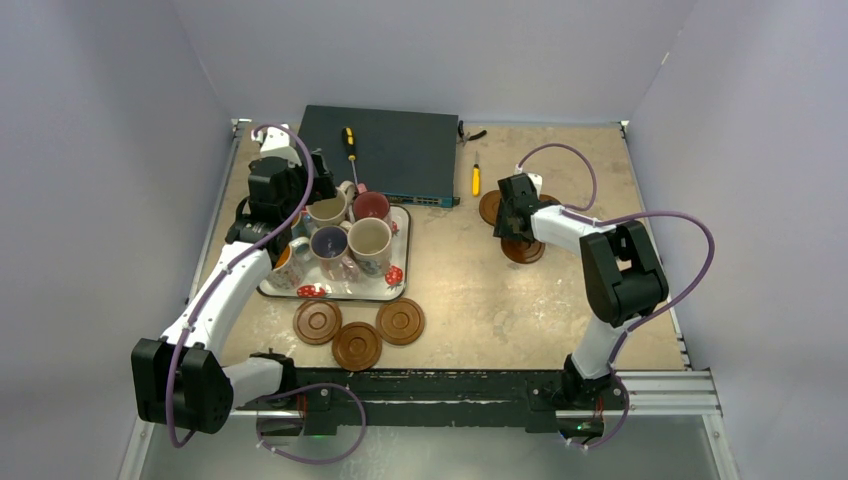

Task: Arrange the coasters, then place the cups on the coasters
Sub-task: Move the coaster to the center of the board.

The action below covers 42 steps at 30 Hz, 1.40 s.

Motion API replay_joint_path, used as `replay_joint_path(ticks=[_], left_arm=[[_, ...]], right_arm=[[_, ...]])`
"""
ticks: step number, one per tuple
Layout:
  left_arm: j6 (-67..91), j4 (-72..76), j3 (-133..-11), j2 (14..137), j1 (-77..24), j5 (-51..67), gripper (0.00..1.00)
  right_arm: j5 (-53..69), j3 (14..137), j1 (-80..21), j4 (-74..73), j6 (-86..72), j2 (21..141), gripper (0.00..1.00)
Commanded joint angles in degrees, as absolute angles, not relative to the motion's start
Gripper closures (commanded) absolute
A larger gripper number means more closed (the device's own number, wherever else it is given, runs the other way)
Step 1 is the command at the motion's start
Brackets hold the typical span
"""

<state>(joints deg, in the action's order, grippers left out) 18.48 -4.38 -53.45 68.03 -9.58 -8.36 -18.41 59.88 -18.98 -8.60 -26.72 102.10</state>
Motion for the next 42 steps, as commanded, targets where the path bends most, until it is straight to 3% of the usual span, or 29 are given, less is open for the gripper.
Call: replay_joint_path(ticks=[1, 20, 32, 37, 42], left_arm=[[18.6, -3.3, -54.1, 68.0, -10.0, -9.0, 0.04], [18.0, -2.2, -53.9, 67.4, -10.0, -6.5, 0.04], [18.3, -2.4, -53.8, 67.1, -9.9, -6.9, 0.04], [18.4, -2.4, -53.7, 67.2, -9.9, -7.3, 0.04], [18.4, -2.5, -53.8, 67.2, -9.9, -7.4, 0.04]], right_arm=[[-17.9, 60.2, -17.8, -9.1, -25.7, 104.4, 0.48], [-15.4, 62.2, -17.9, -16.7, -22.8, 90.0, 0.36], [-10.8, 54.2, -19.6, -17.9, -22.2, 75.7, 0.28], [-11.9, 49.9, -19.4, -19.1, -27.6, 75.4, 0.19], [-12.3, 47.4, -18.3, -17.1, -30.2, 76.9, 0.19]])
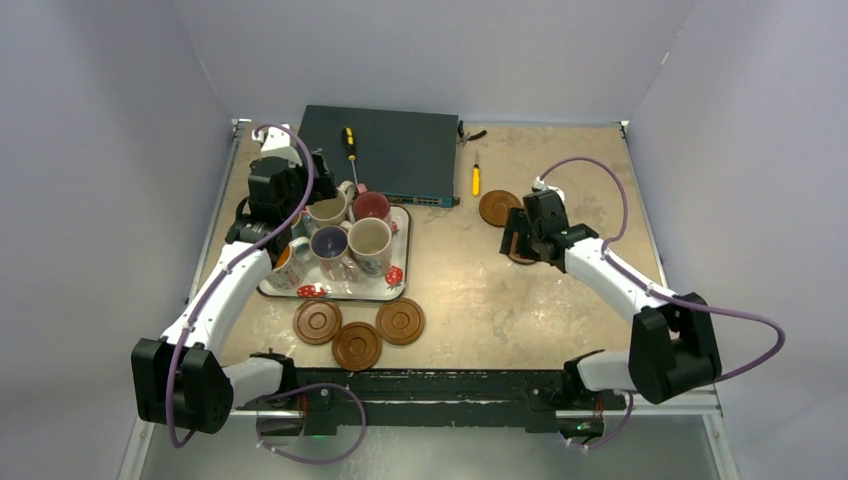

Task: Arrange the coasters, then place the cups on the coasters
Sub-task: Move the coaster to the center of the board.

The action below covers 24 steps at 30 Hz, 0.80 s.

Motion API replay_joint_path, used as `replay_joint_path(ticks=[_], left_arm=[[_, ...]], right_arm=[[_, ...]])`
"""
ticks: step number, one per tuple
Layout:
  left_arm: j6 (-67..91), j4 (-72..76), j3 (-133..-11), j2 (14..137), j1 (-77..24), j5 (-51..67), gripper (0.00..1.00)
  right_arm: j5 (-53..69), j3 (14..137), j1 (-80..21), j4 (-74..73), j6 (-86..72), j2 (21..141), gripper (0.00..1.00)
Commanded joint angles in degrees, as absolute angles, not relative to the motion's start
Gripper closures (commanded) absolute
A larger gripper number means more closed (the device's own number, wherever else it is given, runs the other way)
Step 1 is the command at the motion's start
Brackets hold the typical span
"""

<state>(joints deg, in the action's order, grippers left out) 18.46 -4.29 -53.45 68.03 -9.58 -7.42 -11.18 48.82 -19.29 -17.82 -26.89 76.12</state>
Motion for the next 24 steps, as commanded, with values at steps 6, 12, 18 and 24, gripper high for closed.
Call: replay_joint_path(ticks=[6, 12, 18, 24], left_arm=[[18.4, -2.6, -53.9, 66.8, -10.0, -7.6, 0.04], [18.5, -2.5, -53.9, 66.6, -10.0, -7.6, 0.04], [18.5, -2.6, -53.9, 66.7, -10.0, -7.7, 0.04], [18.5, -2.9, -54.0, 66.8, -10.0, -7.9, 0.04]], right_arm=[[-10.2, 45.4, -15.1, -14.1, -31.4, 79.7, 0.21], [-9.1, 43.8, -14.0, -12.0, -32.1, 81.6, 0.21], [-8.3, 42.8, -13.8, -9.4, -32.3, 82.5, 0.21], [-8.0, 42.7, -13.6, -7.6, -32.4, 84.4, 0.22]])
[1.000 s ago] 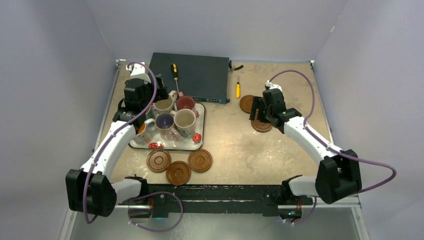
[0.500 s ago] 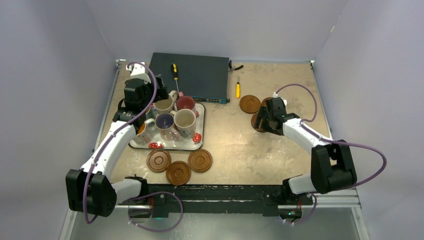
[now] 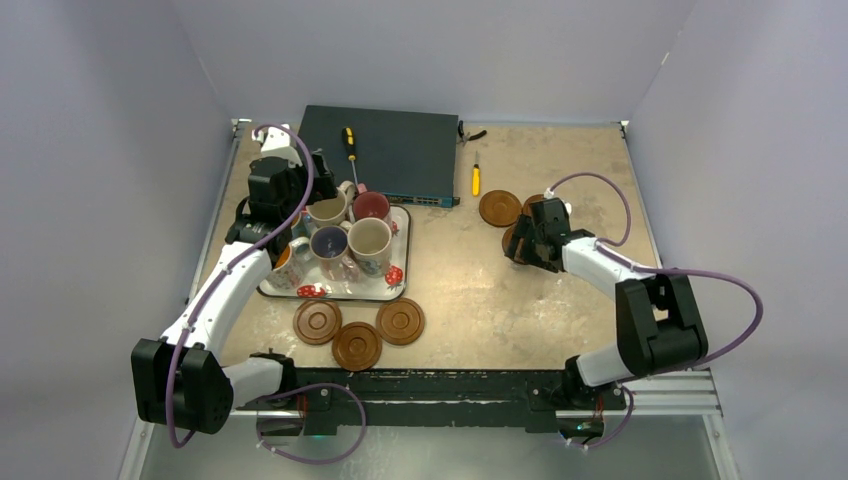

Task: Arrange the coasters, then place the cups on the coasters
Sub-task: Move the coaster to the center of the board.

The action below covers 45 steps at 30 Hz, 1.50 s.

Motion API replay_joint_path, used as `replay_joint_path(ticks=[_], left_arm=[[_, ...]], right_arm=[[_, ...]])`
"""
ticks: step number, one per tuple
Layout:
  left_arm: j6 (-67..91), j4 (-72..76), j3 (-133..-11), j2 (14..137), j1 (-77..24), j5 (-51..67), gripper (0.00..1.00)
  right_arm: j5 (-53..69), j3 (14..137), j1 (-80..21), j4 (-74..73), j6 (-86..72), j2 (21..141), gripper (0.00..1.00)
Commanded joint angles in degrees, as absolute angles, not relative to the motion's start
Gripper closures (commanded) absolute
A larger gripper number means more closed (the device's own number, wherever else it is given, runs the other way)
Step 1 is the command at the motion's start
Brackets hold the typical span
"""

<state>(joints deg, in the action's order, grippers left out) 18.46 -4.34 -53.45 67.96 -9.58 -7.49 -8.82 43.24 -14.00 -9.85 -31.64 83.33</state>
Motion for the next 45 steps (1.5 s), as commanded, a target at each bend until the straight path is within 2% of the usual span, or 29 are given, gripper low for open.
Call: replay_joint_path(ticks=[1, 27, 37, 42, 45], left_arm=[[18.5, -2.9, -53.9, 66.9, -9.9, -7.9, 0.04], [18.4, -3.0, -54.0, 67.2, -10.0, -8.4, 0.04], [18.4, -2.9, -54.0, 67.1, -10.0, -8.4, 0.04], [18.5, -2.9, -54.0, 66.9, -9.9, -7.9, 0.04], [18.6, -2.9, -53.9, 67.0, -9.9, -7.9, 0.04]], right_arm=[[-7.9, 42.8, -13.6, -7.4, -32.4, 84.9, 0.22], [-7.9, 44.6, -13.5, -5.6, -32.9, 87.4, 0.23], [-9.4, 45.8, -13.6, -9.6, -26.9, 77.5, 0.14], [-4.2, 45.7, -15.0, -12.7, -22.9, 73.3, 0.15], [-3.8, 44.7, -19.2, -13.0, -23.4, 71.9, 0.17]])
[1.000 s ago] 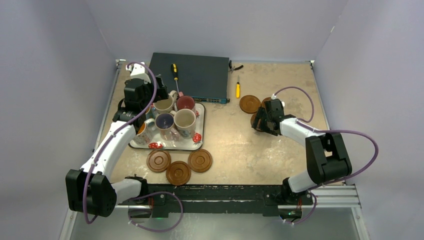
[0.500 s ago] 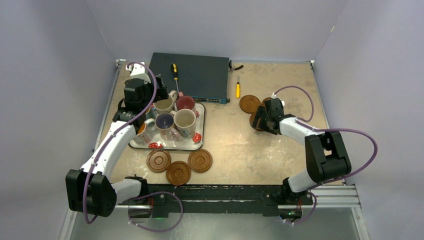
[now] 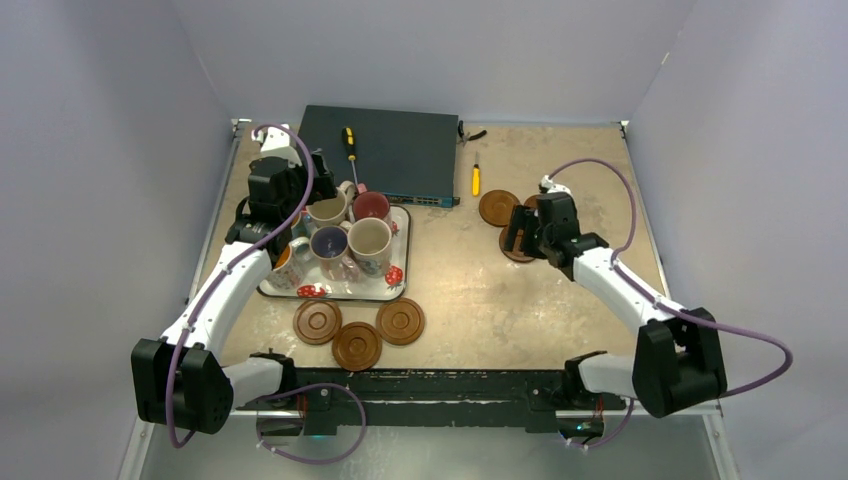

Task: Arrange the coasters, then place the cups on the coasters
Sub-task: Move the coaster to the center of the board.

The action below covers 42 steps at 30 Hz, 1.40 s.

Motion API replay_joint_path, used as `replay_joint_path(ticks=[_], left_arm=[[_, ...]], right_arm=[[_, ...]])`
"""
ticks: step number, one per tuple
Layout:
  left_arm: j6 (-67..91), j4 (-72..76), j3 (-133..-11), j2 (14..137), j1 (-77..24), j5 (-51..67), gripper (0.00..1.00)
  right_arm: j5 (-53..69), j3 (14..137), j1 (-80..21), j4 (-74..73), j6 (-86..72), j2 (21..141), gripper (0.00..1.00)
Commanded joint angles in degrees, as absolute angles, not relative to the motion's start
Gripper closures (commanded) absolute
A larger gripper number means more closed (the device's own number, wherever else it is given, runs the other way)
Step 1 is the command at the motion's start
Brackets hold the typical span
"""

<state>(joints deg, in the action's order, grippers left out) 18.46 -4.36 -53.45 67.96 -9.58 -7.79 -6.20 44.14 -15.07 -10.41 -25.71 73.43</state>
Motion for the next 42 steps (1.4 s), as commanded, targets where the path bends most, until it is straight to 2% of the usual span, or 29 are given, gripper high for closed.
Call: replay_joint_path(ticks=[1, 10, 18, 28, 42], left_arm=[[18.5, -2.8, -53.9, 67.0, -10.0, -7.9, 0.04], [18.5, -2.9, -53.8, 67.3, -10.0, -8.6, 0.04], [18.4, -2.9, -53.7, 67.2, -9.9, -9.1, 0.04], [18.1, -3.3, -54.1, 67.5, -9.9, -9.4, 0.04], [18.2, -3.2, -54.1, 67.0, -10.0, -9.2, 0.04]], right_arm=[[-4.4, 44.7, -21.4, -12.9, -24.3, 71.9, 0.18], [-5.9, 48.3, -42.5, -7.7, -35.1, 80.6, 0.21], [-14.7, 58.1, -56.6, -10.4, -38.5, 91.1, 0.16], [-19.6, 65.3, -62.5, -16.4, -36.4, 100.0, 0.16], [-23.3, 64.7, -65.7, -21.3, -42.0, 103.8, 0.2]])
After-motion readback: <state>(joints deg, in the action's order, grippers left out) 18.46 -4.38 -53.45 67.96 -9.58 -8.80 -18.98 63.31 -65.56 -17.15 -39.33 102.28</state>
